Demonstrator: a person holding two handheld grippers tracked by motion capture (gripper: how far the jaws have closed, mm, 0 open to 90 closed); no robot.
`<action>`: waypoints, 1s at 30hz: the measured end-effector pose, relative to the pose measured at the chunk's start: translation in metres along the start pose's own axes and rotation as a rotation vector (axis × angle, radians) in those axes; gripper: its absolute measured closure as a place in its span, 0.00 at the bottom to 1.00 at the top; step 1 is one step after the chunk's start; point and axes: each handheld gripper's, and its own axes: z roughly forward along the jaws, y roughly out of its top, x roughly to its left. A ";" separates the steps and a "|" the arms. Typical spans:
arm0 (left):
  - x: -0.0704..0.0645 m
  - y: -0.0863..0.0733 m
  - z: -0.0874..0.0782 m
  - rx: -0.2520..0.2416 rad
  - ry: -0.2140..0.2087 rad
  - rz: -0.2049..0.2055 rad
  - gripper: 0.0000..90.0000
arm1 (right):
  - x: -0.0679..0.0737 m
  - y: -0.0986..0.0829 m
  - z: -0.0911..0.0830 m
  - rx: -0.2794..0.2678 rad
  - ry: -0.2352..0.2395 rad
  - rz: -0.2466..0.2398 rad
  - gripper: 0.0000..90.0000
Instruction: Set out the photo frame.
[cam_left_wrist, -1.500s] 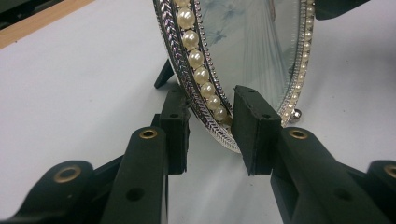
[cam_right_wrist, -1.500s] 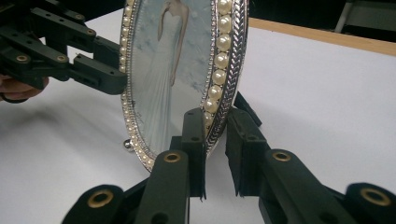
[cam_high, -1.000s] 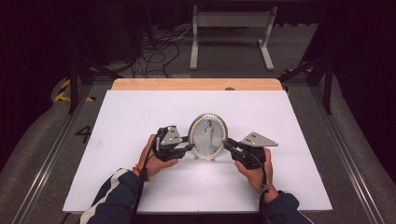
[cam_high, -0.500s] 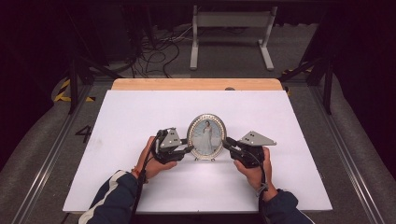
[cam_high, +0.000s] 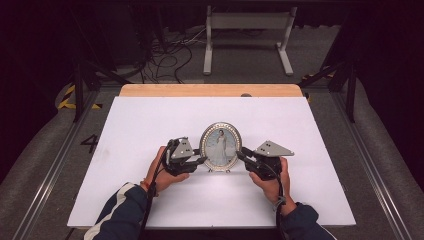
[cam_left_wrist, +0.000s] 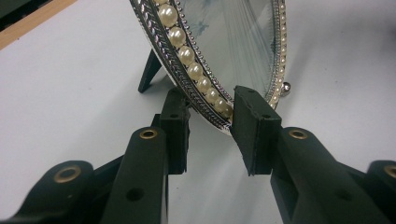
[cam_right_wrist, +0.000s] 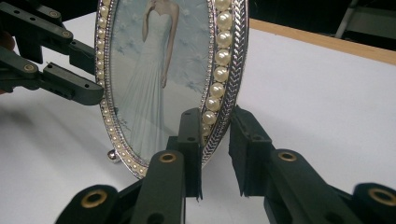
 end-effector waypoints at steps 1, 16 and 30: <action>0.000 0.000 0.000 0.001 -0.001 0.001 0.74 | 0.000 0.000 0.000 -0.001 -0.003 -0.002 0.83; 0.002 0.002 0.000 -0.016 -0.006 0.005 0.71 | 0.004 0.000 0.000 0.005 -0.007 -0.043 0.77; 0.000 0.002 0.002 -0.002 -0.028 0.011 0.46 | 0.006 0.002 0.005 0.055 -0.013 -0.089 0.40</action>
